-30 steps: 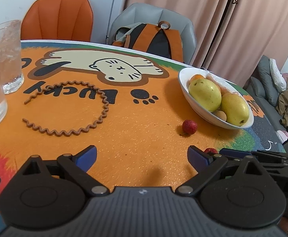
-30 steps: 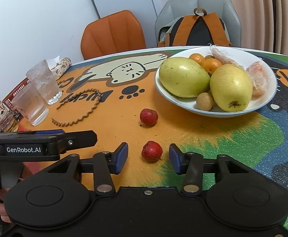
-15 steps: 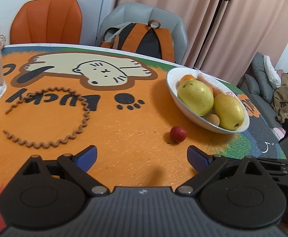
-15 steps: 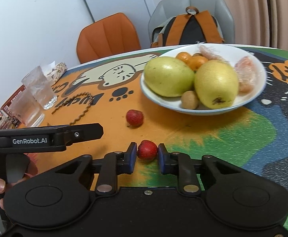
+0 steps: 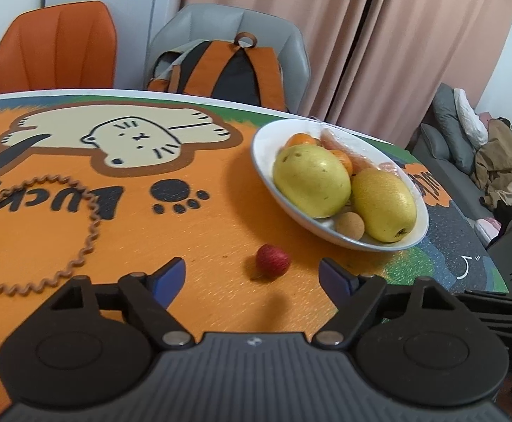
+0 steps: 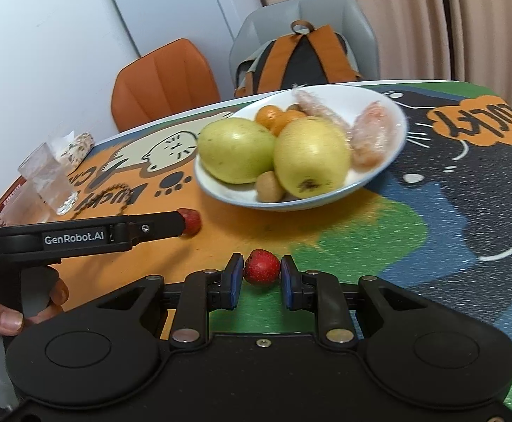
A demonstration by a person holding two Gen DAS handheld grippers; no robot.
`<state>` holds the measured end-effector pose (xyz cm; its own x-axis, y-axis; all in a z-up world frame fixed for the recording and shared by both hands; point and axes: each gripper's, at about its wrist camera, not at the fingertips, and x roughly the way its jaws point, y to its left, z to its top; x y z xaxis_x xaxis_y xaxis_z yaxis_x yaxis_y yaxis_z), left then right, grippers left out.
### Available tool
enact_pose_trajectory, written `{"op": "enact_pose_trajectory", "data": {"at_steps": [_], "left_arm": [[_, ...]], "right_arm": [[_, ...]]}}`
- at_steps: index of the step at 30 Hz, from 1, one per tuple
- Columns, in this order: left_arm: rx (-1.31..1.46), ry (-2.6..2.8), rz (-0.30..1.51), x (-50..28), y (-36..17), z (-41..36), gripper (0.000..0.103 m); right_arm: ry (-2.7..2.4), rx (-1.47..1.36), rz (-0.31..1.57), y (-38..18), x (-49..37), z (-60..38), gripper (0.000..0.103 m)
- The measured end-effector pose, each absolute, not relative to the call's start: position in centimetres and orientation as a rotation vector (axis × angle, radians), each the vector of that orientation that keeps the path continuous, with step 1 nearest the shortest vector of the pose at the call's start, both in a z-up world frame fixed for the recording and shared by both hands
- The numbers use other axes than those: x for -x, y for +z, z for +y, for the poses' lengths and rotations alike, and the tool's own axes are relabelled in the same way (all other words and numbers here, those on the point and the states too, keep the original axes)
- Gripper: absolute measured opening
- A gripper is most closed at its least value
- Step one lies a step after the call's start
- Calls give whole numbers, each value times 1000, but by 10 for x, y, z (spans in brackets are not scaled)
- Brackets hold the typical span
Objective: Organize fruits
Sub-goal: 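Close the right tool on a red fruit while the left tool grasps the other, then carry the red fruits over the bowl with both tools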
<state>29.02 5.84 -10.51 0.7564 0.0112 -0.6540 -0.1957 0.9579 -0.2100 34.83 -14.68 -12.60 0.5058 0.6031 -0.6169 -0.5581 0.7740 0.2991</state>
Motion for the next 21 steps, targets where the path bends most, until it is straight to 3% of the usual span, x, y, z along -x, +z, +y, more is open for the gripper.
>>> {"op": "enact_pose_trajectory", "data": {"at_steps": [10,14,21], "left_arm": [[256,101,717,-311,-114,48,56],[234,86,725,-313,-116,45,23],[242,66,715,-311,-113,44,23]], "right_arm": [[642,-86,746,-119,-358,-174,22],[626,-92,731,-114,-364,-180,22],[613,-94,702,-105,-370,-185,22]]}}
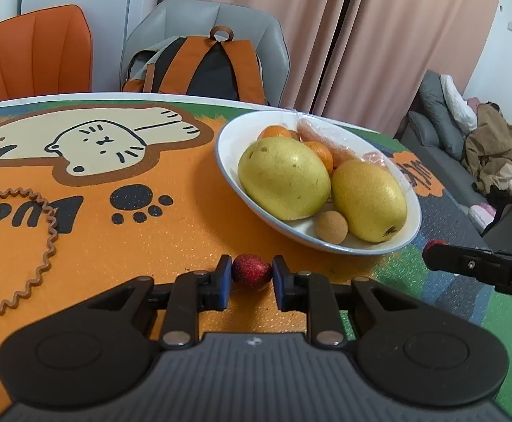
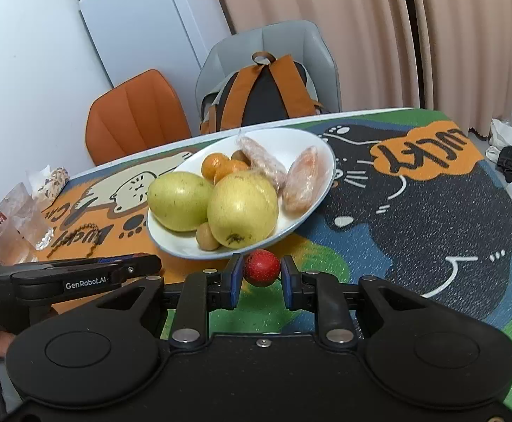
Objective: Organize fruits
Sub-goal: 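Carry the red fruits over the bowl with both tools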
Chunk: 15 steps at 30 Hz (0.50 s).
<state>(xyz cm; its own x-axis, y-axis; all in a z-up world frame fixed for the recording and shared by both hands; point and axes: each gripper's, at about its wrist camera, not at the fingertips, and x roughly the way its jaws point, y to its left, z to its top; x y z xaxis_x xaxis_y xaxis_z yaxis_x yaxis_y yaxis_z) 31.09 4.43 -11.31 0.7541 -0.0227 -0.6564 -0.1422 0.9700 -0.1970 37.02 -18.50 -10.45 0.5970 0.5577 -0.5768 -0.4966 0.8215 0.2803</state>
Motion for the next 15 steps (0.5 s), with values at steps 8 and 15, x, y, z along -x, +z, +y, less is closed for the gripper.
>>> {"op": "enact_pose_trajectory", "data": {"at_steps": [8,15], "left_arm": [[249,65,697,-305,-105,47,23],[251,71,680,-300,-95,50,23]], "right_arm": [[604,-85,678,-96,-370,-189,22],[600,-78,648,-85,-376,-186,22]]}}
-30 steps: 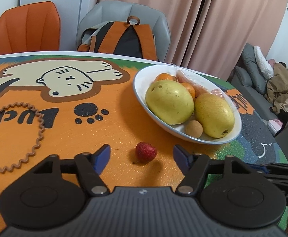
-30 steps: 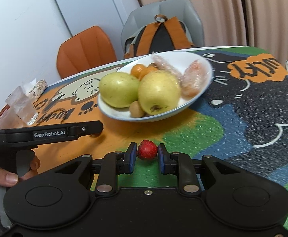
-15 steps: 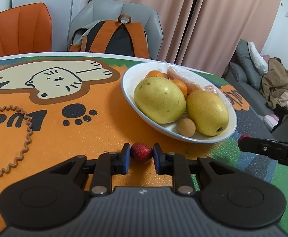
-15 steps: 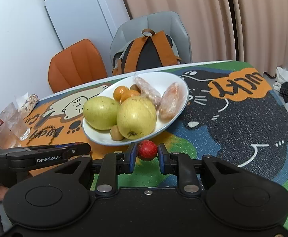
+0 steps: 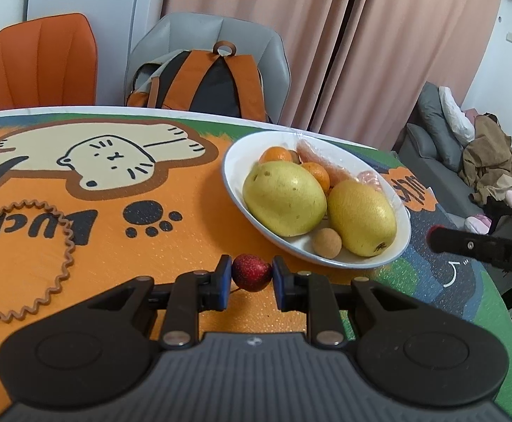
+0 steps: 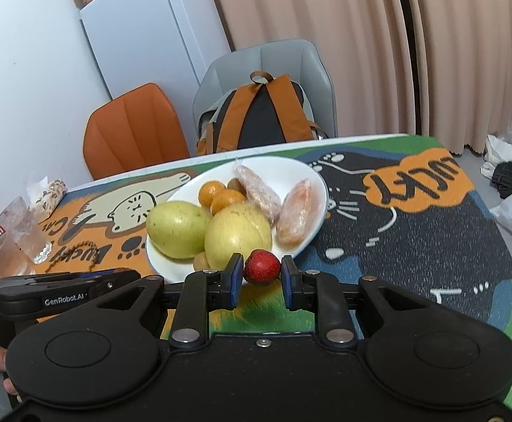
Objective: Organize fruits
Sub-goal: 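Carry the red fruits over the bowl with both tools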
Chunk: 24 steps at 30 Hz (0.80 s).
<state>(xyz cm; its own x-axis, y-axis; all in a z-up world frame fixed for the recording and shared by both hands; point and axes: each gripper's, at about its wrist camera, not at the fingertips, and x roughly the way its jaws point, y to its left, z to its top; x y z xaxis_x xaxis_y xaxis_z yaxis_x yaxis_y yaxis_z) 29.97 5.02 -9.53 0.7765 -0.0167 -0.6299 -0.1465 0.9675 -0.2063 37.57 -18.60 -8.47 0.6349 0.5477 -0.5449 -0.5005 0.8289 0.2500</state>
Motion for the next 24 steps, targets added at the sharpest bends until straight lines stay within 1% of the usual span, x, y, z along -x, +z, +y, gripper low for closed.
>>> {"op": "enact_pose_trajectory", "data": {"at_steps": [16,18,20,21,24], "left_arm": [[258,85,624,-293,-67,62,23],[259,88,620,-293,-65,64,23],[257,89,615,-293,-63,65,23],[256,89,612,-293,-62,65,23],[252,88,600,-296,-58,67,23]], "right_arm": [[573,-70,621,-74,-400,-175,22],[575,-72,624,-73,-402,-173,25],[576,-67,613,-71,-402,-171,34],[575,-69,607,-70,-402,-171,36],[577,-95,606,-69,-401,-173,37]]}}
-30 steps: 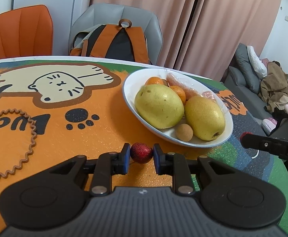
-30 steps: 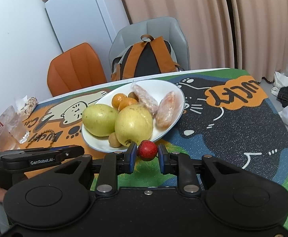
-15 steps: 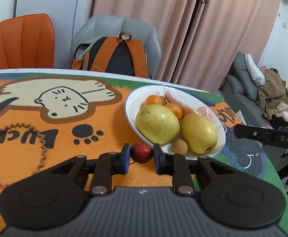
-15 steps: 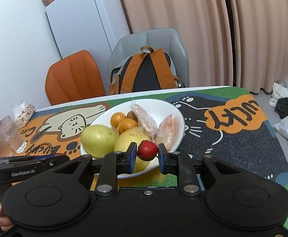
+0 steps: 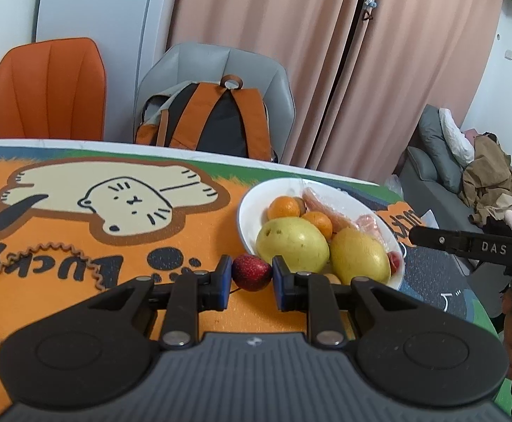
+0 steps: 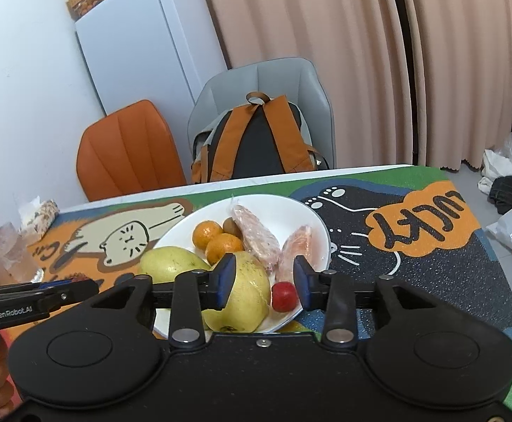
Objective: Organize fruits
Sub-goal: 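Carry the red fruits over the bowl with both tools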
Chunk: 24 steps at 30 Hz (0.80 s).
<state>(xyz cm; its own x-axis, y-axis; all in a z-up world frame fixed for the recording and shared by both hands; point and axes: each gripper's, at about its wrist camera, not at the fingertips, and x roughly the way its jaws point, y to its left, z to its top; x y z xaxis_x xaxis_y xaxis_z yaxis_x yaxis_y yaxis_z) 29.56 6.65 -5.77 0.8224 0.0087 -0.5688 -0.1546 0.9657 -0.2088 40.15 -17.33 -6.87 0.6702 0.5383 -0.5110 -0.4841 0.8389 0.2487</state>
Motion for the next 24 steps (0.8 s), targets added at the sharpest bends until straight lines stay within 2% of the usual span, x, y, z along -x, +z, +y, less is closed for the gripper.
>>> {"op": "enact_pose_trajectory", "data": {"at_steps": [9,16,24], "left_arm": [[231,75,567,-314,-42,72,23],[221,63,560,-330,-38,72,23],[212,37,567,-353,-43,68,23]], "right_arm": [[568,-99,623,-72,-395,-181,38],[586,-126,649,-75,-390,-184,48],[594,-120,653,-74,-381,-184,55]]}}
